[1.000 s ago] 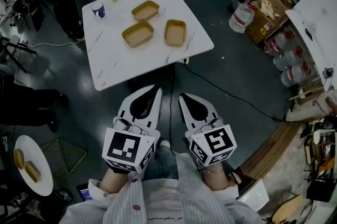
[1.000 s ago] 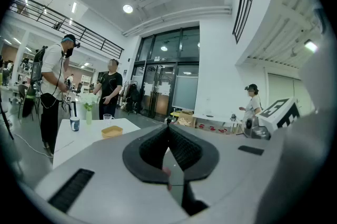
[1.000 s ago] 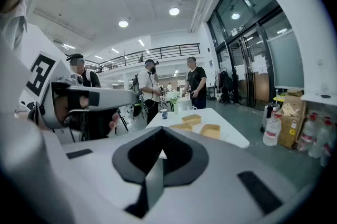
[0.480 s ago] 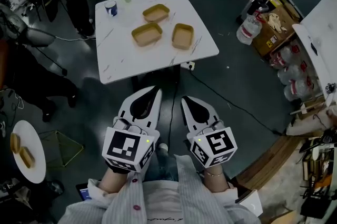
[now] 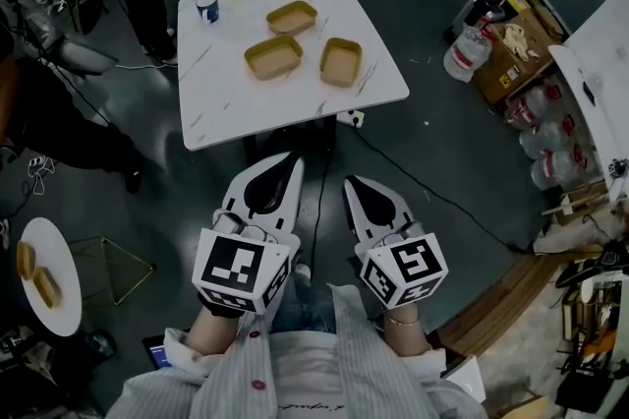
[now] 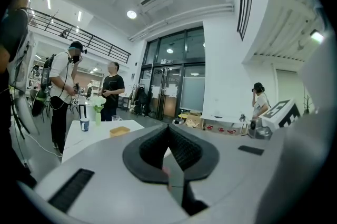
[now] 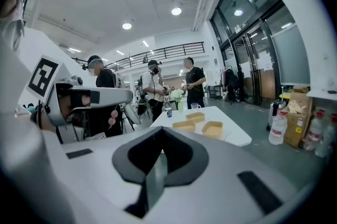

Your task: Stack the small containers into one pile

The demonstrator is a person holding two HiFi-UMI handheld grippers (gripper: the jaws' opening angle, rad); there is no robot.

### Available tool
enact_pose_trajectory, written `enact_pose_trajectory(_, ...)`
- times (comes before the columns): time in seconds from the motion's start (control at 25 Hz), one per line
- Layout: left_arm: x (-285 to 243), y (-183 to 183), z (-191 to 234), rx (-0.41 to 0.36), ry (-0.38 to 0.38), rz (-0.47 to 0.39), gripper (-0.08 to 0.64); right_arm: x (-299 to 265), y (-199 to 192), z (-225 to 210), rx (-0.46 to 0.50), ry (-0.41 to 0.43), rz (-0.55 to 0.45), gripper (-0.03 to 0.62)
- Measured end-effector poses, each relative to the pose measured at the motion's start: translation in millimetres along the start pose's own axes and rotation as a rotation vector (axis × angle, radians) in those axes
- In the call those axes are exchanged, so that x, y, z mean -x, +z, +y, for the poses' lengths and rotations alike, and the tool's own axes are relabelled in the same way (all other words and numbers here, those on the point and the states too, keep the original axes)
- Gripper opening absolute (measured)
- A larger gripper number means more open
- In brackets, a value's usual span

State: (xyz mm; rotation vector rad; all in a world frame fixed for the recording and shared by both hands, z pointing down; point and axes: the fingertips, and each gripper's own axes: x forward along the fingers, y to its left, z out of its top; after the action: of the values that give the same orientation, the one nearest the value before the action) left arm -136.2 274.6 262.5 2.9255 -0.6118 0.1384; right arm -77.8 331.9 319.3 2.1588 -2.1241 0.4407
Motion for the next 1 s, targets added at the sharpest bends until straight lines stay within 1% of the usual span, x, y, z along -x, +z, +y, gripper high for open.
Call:
enact_pose_trajectory(0.2, -27.3, 2.1, 23.4, -0.003, 0.003, -0.002, 0.017, -31.1, 5.9, -14.6, -0.005, 0.003, 0.005, 0.011)
enact_pose_trajectory(0.44, -85.5, 16.6, 55.7, -0.003, -0.006, 0.007, 0.017, -80.2, 26.5, -50.6, -0.013, -0.002, 0.016, 0.011)
enact_pose_trajectory(0.76, -156.1, 32.5, 110.5, -0.003, -0.028, 0.019, 0.017, -151.5, 52.7, -93.3, -0.031, -0.036, 0.019, 0.011)
enact_pose_trajectory(1.0, -187.5, 37.9, 141.5, -0.007, -0.04, 0.026, 0.017, -192.0, 63.5, -112.1, -0.046, -0.056, 0.021, 0.011)
